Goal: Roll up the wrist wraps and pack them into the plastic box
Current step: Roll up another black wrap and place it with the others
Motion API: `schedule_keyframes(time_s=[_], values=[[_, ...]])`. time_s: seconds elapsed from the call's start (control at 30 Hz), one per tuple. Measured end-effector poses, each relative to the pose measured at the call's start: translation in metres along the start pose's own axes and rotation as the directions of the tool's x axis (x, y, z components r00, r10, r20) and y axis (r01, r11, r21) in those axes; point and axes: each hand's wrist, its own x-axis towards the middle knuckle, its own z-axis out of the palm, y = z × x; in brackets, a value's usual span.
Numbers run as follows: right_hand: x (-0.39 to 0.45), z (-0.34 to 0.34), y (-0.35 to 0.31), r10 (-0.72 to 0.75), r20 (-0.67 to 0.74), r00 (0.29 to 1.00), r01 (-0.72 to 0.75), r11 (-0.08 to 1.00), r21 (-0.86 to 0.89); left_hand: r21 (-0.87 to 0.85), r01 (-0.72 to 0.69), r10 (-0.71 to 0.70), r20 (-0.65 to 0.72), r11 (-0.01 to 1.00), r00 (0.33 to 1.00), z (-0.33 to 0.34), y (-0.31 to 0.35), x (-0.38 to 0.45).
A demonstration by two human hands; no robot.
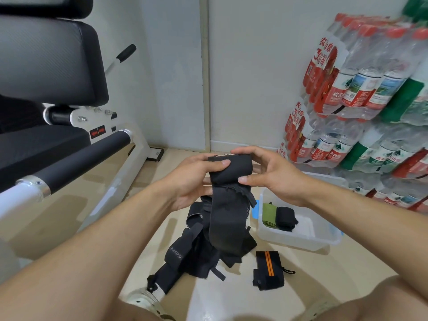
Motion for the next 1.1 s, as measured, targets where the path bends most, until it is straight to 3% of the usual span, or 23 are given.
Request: schedule_keyframes(time_s=[0.2,0.37,0.53,0.97,1.1], values=[[-0.0004,-0.0010,-0.0048,0.117,0.049,0.992,-0.124,0.977,0.175,-0.030,-0.078,0.077,-0.026,0.997,0.997,-0.0004,0.0018,0.0020],[0.0003,0.0014,-0.0024,0.192,0.094,0.977,-0.203,0.972,0.123,-0.008,-0.144,0.144,-0.012,0.990,0.990,0.0000,0.0004,0.0022],[0.0000,0.0028,-0.0018,0.125,-0.002,0.992,-0.124,0.985,0.119,0.025,-0.158,0.159,-0.037,0.987,0.987,0.0015,-0.0014,0.0009],[0.0006,0.0041,-0.0019,-0.046,-0.125,0.991,0.055,0.996,0.073,-0.018,0.032,-0.030,0.084,0.999,0.996,0.0056,0.0000,-0.0057],[0.0012,0.0039,-0.0019,-0.050,-0.119,0.992,0.059,0.996,0.073,-0.084,0.007,-0.006,0.013,0.996,1.000,0.0068,0.0027,-0.0044]])
